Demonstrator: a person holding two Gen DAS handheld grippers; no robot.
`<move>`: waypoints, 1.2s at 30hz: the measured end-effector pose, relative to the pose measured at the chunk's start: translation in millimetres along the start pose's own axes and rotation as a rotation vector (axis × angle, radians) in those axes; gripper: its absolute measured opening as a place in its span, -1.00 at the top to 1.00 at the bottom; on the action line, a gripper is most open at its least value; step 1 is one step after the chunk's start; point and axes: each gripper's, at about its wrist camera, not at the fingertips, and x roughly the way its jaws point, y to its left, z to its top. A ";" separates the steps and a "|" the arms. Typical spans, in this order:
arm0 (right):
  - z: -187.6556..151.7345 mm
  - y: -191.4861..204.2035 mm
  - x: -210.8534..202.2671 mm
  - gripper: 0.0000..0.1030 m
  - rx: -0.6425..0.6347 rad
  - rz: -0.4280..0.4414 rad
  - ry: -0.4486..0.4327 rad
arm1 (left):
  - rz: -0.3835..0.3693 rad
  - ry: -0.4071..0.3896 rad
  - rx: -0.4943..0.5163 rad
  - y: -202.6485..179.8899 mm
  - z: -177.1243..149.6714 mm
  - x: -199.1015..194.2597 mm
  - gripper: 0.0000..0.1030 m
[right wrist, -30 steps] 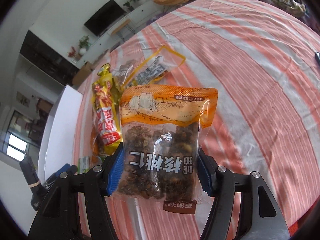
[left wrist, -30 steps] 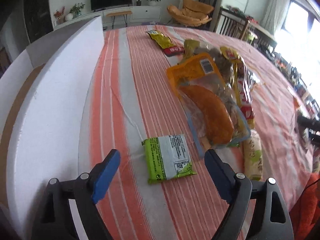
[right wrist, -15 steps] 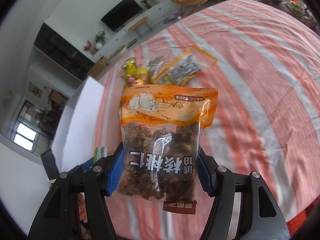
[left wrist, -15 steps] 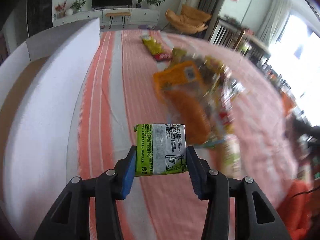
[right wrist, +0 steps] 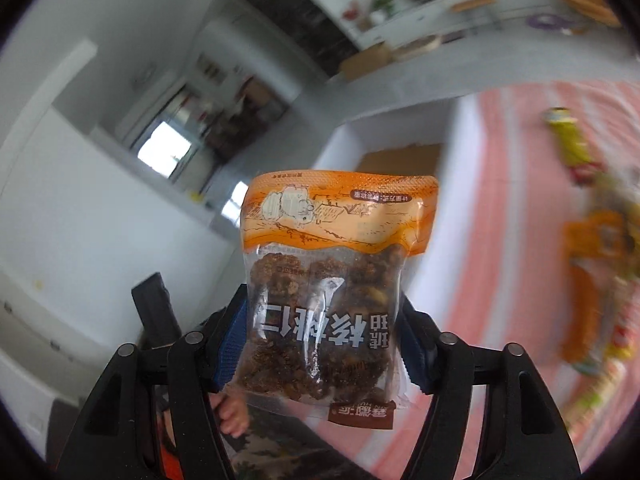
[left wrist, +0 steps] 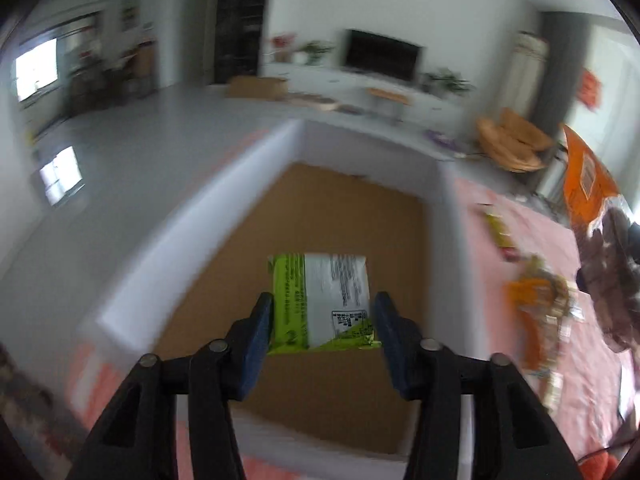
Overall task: Organize snacks
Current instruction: 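Carry the green packet into the white box and release while the right tool carries the walnut bag there, then return both open tools to the snack pile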
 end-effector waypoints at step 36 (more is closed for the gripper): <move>-165.4 -249.7 -168.7 -0.53 0.251 -1.035 -0.282 | -0.370 0.176 0.386 -258.9 -120.9 126.3 -0.90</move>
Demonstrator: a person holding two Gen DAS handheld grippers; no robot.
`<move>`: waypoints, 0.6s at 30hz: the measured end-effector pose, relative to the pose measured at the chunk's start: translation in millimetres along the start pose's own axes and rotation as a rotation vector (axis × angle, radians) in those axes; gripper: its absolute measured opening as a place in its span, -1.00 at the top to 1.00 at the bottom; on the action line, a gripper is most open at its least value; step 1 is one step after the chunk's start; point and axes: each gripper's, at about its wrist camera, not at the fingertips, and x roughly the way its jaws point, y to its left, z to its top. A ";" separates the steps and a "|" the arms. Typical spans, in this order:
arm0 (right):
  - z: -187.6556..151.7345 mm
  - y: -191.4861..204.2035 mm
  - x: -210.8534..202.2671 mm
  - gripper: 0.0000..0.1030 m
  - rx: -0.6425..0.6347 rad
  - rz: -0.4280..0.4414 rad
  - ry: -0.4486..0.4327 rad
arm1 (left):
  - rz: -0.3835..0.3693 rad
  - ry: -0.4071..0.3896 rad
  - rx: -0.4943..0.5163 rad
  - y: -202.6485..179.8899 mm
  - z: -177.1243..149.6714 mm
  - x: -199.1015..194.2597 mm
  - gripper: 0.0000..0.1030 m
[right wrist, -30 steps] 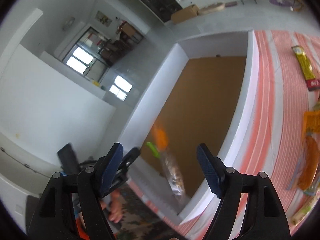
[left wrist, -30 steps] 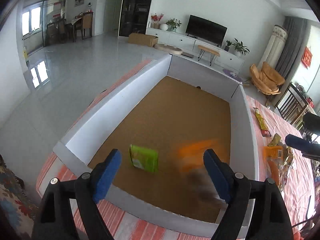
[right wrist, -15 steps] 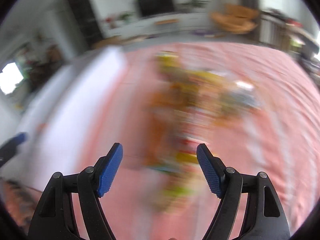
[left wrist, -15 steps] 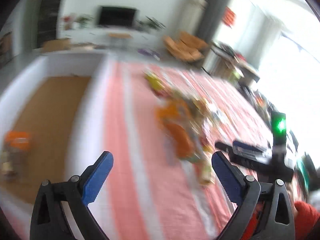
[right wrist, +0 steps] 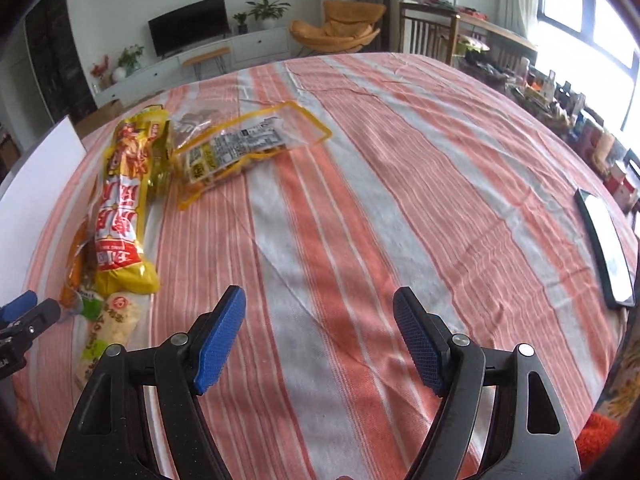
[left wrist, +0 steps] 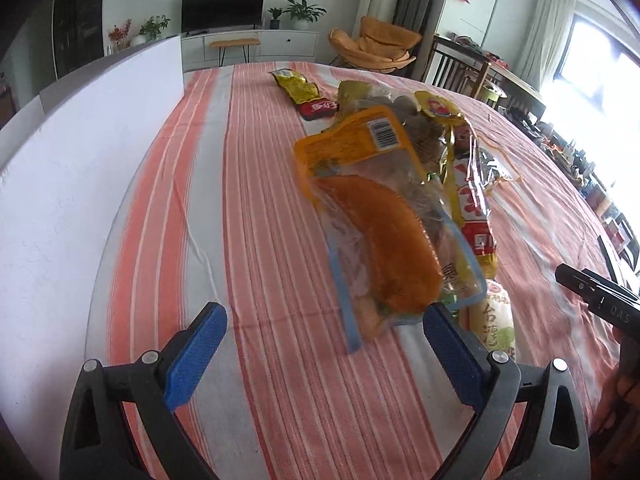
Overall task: Organize snacks
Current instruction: 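Return both open tools to the snack pile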
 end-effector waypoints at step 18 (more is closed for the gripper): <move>-5.2 -1.8 20.2 -0.61 0.014 0.022 0.043 | 0.072 0.025 0.082 -9.0 -4.2 6.9 -0.99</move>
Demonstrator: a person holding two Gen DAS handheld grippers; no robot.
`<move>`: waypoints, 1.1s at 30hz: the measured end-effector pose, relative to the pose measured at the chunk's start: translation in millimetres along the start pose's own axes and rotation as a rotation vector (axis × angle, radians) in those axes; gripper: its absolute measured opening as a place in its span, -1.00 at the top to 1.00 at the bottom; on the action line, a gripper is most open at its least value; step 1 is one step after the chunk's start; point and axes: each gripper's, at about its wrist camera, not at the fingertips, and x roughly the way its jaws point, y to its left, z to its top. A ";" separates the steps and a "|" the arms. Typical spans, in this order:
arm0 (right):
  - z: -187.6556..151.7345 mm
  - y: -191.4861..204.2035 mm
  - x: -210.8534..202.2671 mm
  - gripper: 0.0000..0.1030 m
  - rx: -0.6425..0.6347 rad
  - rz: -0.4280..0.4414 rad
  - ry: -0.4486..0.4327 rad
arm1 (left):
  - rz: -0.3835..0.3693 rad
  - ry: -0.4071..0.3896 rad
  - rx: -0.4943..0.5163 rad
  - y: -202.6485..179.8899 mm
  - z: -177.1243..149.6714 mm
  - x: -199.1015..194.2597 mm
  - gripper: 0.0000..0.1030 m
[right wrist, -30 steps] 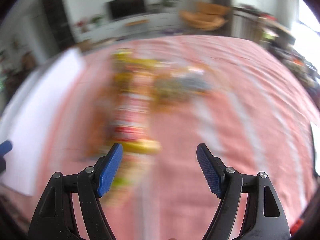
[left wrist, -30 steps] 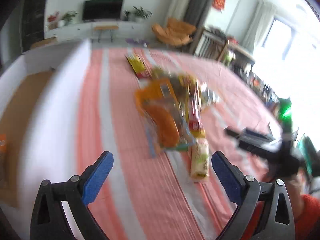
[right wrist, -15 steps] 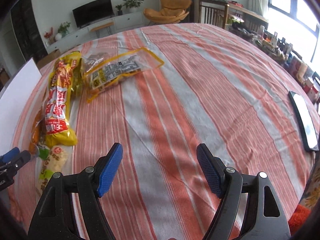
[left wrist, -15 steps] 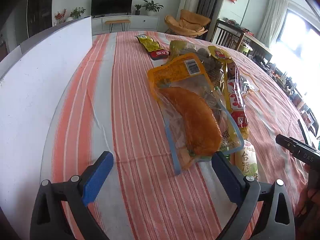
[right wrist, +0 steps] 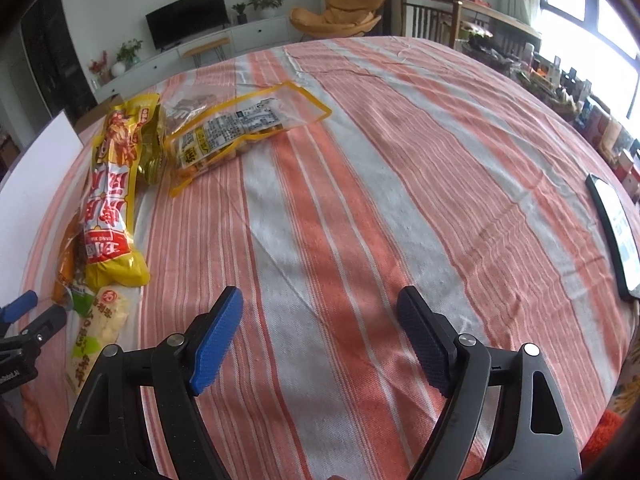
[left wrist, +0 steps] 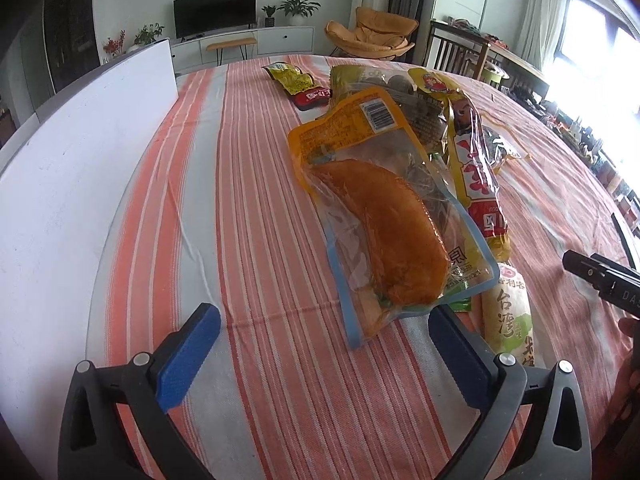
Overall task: Organize snacks
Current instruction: 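Return both open tools to the snack pile, then reach the right tool to the white pastry packet while the left tool reaches the orange sweet-potato bag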
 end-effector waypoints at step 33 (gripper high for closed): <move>-32.2 101.8 -9.7 -0.53 -0.396 0.193 0.015 | 0.080 0.015 -0.017 33.9 -12.6 -5.1 -1.00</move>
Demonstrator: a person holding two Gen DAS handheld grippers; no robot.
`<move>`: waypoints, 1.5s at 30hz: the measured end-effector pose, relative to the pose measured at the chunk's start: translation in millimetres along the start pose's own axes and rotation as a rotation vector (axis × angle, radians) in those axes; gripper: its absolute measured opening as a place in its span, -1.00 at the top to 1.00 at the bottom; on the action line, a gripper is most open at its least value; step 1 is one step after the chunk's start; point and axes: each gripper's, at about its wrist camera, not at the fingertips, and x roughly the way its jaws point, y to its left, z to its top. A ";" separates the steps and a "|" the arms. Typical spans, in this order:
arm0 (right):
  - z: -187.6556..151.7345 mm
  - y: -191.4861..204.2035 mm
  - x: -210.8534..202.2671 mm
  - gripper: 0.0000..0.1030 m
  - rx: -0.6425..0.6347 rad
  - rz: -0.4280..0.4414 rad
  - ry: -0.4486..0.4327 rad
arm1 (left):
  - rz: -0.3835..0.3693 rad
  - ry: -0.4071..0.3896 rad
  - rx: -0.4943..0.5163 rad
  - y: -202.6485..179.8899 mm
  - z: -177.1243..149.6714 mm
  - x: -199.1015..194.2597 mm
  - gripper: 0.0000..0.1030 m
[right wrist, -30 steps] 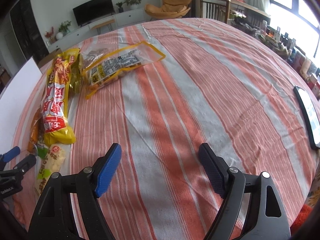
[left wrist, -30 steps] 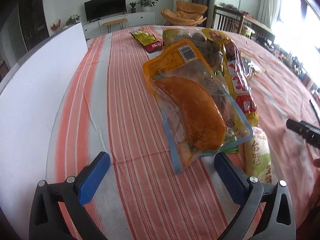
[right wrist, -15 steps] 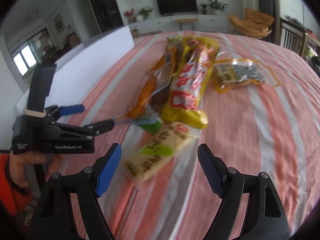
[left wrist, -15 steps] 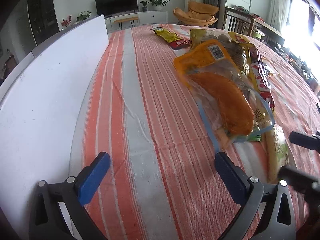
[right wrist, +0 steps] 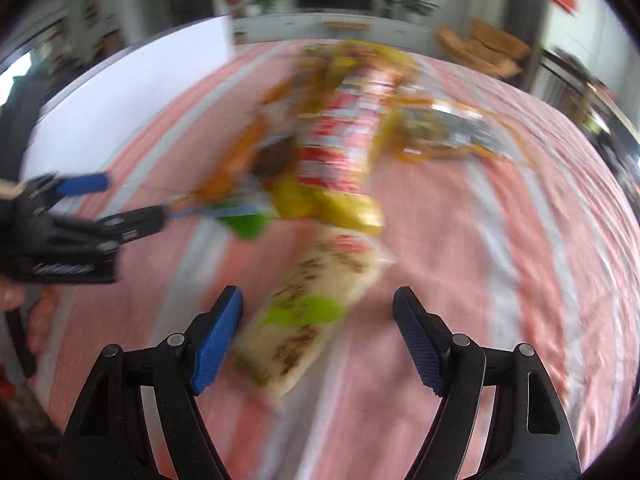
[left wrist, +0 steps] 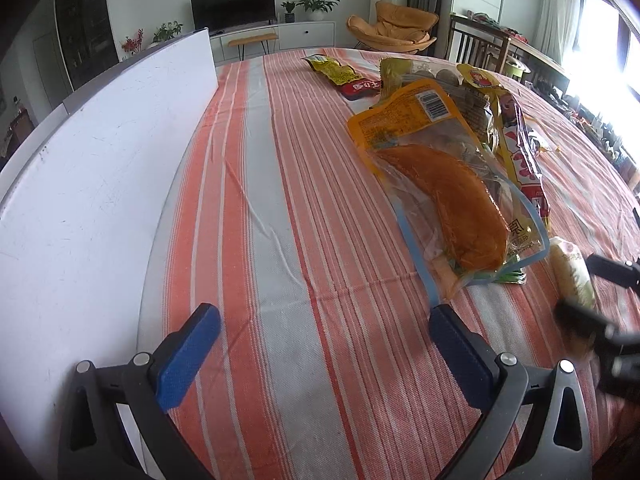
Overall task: Organize snacks
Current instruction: 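Reach the right tool to the white pastry packet while the left tool reaches the orange sweet-potato bag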
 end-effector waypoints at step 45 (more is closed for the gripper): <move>-1.2 -90.0 -4.2 -0.65 0.350 -0.166 -0.041 | -0.094 0.067 -0.007 -29.5 48.4 23.9 -1.00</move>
